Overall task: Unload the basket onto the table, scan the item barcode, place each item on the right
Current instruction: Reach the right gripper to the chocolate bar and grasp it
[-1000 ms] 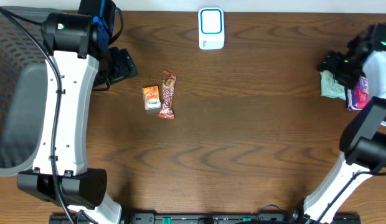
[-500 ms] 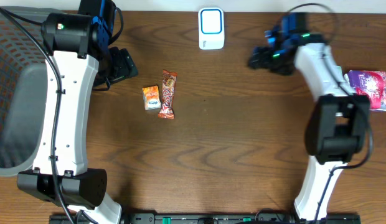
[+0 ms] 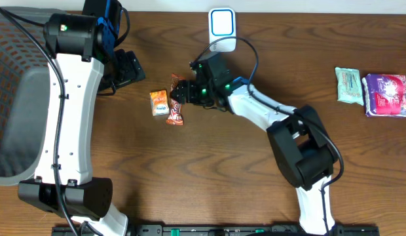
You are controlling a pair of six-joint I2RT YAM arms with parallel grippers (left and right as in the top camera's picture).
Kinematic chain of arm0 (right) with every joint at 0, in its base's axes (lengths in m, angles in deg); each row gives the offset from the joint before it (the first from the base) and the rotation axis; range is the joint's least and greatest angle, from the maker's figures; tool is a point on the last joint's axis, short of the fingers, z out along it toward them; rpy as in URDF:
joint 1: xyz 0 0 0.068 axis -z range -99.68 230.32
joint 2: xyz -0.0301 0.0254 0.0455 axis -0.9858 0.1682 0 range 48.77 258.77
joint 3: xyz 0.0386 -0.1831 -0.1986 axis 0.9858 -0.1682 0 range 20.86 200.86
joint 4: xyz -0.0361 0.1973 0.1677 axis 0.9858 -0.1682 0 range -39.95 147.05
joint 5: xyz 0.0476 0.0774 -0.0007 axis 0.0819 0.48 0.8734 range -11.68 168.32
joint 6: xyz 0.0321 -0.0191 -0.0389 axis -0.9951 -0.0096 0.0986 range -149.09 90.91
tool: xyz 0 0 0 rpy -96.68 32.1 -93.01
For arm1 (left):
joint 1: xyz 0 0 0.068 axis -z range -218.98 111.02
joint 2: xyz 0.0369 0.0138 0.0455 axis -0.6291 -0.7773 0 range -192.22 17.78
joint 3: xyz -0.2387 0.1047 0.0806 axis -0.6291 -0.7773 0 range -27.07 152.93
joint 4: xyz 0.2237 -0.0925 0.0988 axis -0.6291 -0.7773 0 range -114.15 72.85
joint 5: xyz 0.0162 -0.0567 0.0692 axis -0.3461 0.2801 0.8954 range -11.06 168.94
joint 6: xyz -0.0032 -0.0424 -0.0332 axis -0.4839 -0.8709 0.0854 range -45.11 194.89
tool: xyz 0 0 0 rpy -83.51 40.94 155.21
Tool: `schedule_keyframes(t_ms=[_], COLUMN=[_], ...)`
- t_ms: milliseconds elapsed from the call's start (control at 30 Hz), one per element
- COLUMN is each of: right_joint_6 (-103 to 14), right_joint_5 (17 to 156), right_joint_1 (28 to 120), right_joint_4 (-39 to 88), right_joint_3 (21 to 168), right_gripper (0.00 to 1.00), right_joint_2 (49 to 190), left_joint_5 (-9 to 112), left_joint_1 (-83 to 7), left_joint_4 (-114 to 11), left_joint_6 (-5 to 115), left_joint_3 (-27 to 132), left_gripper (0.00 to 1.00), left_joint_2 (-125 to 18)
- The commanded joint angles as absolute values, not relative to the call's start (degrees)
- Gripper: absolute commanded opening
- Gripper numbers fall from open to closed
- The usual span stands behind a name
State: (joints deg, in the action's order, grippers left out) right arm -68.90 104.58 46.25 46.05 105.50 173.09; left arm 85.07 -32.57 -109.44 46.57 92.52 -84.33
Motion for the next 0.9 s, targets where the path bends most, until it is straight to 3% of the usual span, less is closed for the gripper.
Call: schedule_keyframes(t_ms=[0, 167, 233, 267, 367, 600, 733, 867], right_joint_6=[-73.6, -74.5, -74.5, -74.4, -74.0, -72.0, -72.1, -72.1], right_joint_5=[98.9, 96.4, 96.2, 95.8, 95.8, 94.9, 81.0, 73.6], right_joint_1=[44.0, 41.6, 41.5, 41.9, 43.0, 45.5, 45.6, 45.4], right_joint_4=[45.8, 45.3, 44.9, 43.8, 41.5, 32.8, 22.4, 19.9], right_joint_3=[105.0, 105.0, 105.0, 105.0, 105.1, 105.2, 105.2, 105.2], right_gripper=[0.70, 0.57, 0.36, 0.21, 0.02, 0.01, 0.01, 0.04], right_joint_2=[174.5, 177.7, 179.2, 179.6, 179.5, 173.5, 167.1, 165.7], left_joint_5=[85.4, 85.4, 85.4, 85.4, 85.4, 85.4, 85.4, 85.4], left_joint_1=[-32.6, -32.6, -32.6, -32.6, -32.6, -32.6, -32.6, -32.6], left_joint_4=[-112.5, -112.5, -112.5, -112.5, -112.5, -112.5, -112.5, -112.5], left_joint_6=[46.5, 46.5, 46.5, 46.5, 46.5, 46.5, 46.5, 46.5], left_joint_3=[92.7, 92.7, 92.7, 92.7, 92.7, 92.7, 92.7, 92.7], left_gripper=[0.98, 0.98, 0.98, 0.98, 0.98, 0.98, 0.98, 0.98], left_joint_2=[-84.2, -84.2, -84.2, -84.2, -84.2, -84.2, -84.2, -84.2])
